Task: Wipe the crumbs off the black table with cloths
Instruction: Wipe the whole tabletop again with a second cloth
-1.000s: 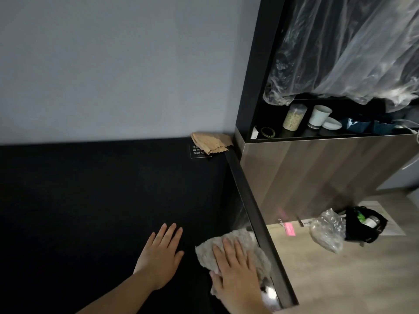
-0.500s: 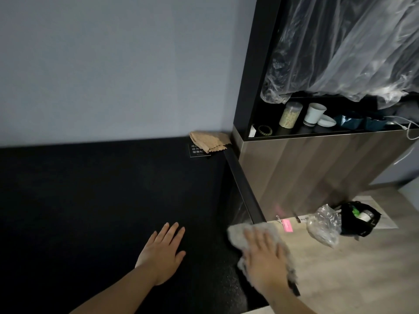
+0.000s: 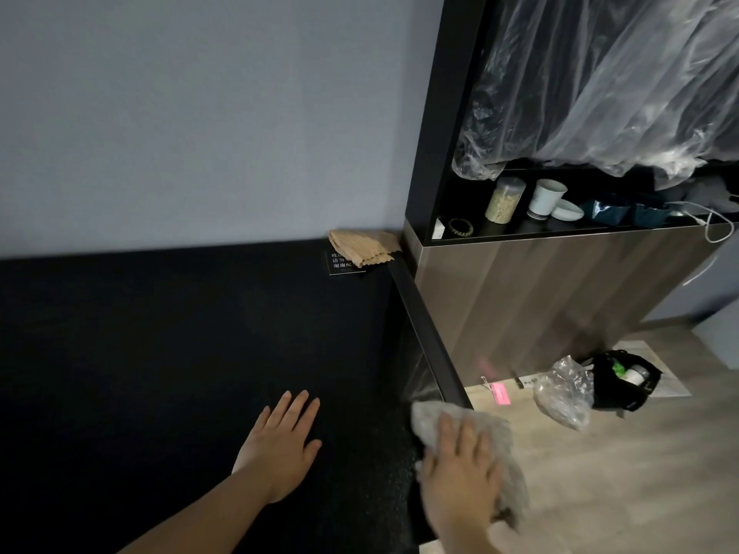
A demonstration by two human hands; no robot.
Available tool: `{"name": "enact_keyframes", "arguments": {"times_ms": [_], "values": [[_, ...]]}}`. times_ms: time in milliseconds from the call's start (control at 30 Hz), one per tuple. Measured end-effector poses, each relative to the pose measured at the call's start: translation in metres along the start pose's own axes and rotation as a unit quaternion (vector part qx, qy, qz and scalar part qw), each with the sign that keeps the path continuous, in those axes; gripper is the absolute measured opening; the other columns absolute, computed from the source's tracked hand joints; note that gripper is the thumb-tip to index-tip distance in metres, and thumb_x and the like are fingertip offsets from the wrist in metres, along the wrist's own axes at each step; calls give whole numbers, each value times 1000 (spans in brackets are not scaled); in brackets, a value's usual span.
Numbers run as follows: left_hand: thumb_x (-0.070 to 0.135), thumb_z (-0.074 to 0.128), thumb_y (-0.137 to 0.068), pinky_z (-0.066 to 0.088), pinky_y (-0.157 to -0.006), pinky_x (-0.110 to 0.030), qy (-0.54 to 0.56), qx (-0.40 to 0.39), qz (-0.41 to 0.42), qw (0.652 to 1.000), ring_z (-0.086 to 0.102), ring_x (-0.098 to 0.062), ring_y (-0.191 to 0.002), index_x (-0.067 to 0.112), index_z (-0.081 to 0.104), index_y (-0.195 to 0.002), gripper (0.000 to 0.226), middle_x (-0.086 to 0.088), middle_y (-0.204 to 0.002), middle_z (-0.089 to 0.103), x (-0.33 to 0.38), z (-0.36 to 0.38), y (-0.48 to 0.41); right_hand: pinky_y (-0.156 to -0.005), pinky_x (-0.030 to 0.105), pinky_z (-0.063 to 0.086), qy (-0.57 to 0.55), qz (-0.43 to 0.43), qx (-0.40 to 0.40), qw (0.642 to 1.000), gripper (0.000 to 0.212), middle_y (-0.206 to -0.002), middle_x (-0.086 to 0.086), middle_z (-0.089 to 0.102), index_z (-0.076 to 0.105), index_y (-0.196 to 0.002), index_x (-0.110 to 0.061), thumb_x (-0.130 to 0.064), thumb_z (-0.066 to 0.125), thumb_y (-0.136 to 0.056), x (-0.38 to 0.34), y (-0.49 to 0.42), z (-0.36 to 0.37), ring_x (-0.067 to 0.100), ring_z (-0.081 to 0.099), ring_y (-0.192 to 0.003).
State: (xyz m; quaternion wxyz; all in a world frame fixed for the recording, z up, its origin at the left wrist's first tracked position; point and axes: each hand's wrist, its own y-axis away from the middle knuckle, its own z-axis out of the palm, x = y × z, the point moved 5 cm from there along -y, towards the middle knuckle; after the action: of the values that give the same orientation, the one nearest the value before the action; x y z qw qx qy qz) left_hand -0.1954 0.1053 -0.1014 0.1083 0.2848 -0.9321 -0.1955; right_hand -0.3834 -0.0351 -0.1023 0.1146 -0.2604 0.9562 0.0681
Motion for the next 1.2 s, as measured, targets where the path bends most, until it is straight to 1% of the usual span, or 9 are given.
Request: {"name": "enact_keyframes", "arguments": {"times_ms": [167,300,367,567,633,767,900,1000,1200], "values": [[47,23,-101,-3,-117,-37,-3,0,10,1000,-15,-18,-145,26,-9,-150,62,2,-158,-15,-1,-2,2,-109,44,7,81,-227,-55,969,63,-133,6,56,42,-132,-29,-52,37,-73,-30,17,18,32,50,-123],[47,24,-101,-1,-118,-38,-7,3,13,1000,-14,-18,-145,26,-9,-150,62,2,-159,-14,-3,0,1,-114,49,8,88,-74,-33,993,69,-158,4,6,6,-150,-30,-55,6,-85,19,-29,-12,30,9,-144],[47,23,-101,-2,-118,-38,-8,5,12,1000,-15,-18,-145,26,-9,-150,62,2,-158,-14,-2,1,2,-115,51,6,44,9,-18,999,61,-159,7,-1,4,-150,-30,-53,15,-95,7,-28,-8,32,-1,-145],[47,21,-101,-4,-117,-37,-27,5,34,999,-16,-16,-145,27,-9,-150,61,3,-158,-16,-8,2,3,-110,45,15,91,-293,-57,950,54,-136,-1,53,45,-131,-32,-50,36,-81,-69,16,24,26,44,-128],[48,22,-101,-4,-117,-38,-37,0,39,999,-17,-16,-144,29,-10,-149,61,4,-158,-16,-16,3,4,-109,45,26,123,-285,-47,949,57,-143,-3,43,41,-137,-32,-46,34,-82,-48,-6,13,27,46,-128],[49,22,-100,-3,-118,-40,-33,-4,18,999,-17,-18,-144,31,-12,-148,61,4,-158,-17,-37,1,5,-115,44,1,64,-70,-27,995,54,-158,0,-5,3,-150,-31,-41,19,-99,-32,-35,0,26,-5,-145],[47,22,-101,-2,-120,-41,-18,-3,4,1000,-17,-18,-145,30,-9,-150,60,3,-158,-16,-54,-1,4,-108,49,31,34,-176,-53,982,49,-139,4,51,55,-128,-32,-45,35,-85,-112,12,36,31,46,-128],[46,23,-101,-2,-119,-41,-16,-2,0,1000,-16,-18,-145,29,-9,-150,61,3,-158,-16,-67,-4,5,-107,44,16,98,-293,-92,947,51,-132,-2,57,51,-127,-33,-45,40,-79,-127,10,44,24,51,-124],[48,25,-100,0,-118,-43,0,-3,-25,1000,-15,-21,-145,29,-8,-150,63,3,-159,-15,-99,-11,2,-115,47,-1,24,-33,-28,999,55,-159,3,-3,5,-150,-27,-35,26,-100,-113,-40,19,27,-10,-144]]}}
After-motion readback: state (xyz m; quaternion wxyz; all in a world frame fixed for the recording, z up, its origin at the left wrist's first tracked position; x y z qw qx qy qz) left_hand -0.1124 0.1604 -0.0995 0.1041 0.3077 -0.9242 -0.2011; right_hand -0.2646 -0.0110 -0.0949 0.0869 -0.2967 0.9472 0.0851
